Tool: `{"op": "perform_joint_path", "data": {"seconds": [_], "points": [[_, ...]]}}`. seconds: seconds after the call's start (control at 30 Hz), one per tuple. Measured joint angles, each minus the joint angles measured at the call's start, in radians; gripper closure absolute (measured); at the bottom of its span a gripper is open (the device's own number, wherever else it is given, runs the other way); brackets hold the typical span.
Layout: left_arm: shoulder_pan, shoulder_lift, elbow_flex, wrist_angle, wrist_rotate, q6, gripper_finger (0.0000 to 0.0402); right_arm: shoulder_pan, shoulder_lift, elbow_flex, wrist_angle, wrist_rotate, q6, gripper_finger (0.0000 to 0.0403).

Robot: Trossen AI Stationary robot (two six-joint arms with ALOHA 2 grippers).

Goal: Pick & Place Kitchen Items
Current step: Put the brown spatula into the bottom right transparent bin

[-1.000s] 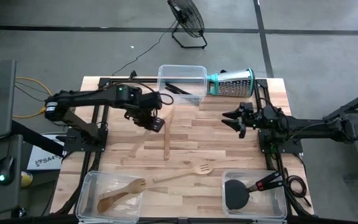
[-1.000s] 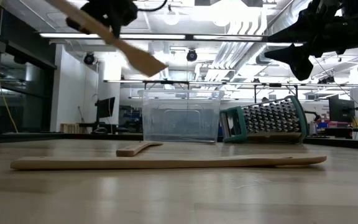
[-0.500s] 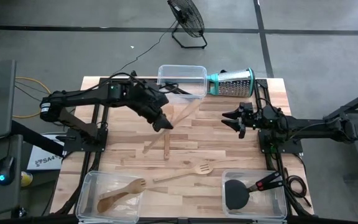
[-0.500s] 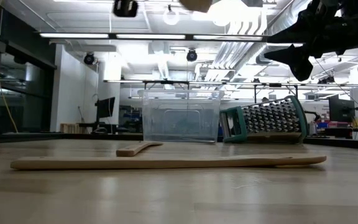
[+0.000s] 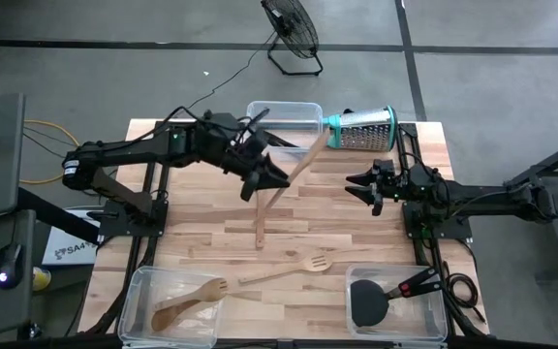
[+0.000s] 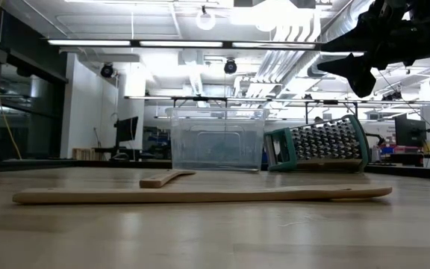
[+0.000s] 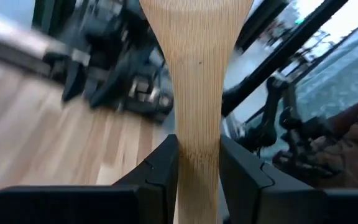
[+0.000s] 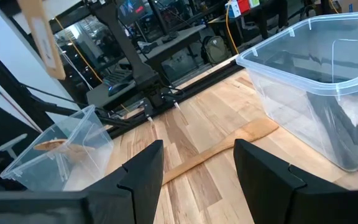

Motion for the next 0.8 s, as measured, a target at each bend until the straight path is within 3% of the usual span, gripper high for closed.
{"op": "perform_joint_path", "data": {"seconds": [0.4, 0.63, 0.8], "points": [[0.000, 0.000, 0.000, 0.321, -0.003, 0.201, 0.0311, 0.000, 0.000, 0.000, 0.000, 0.000, 0.000, 0.0215], [0.000, 0.000, 0.000, 0.358, -0.002, 0.238, 0.0311, 0.000, 0.000, 0.000, 0.005, -0.001, 0.008, 0.0215], [0.000, 0.000, 0.000, 0.372, -0.002, 0.257, 0.0311, 0.000, 0.000, 0.000, 0.005, -0.017, 0.103, 0.0215]]}}
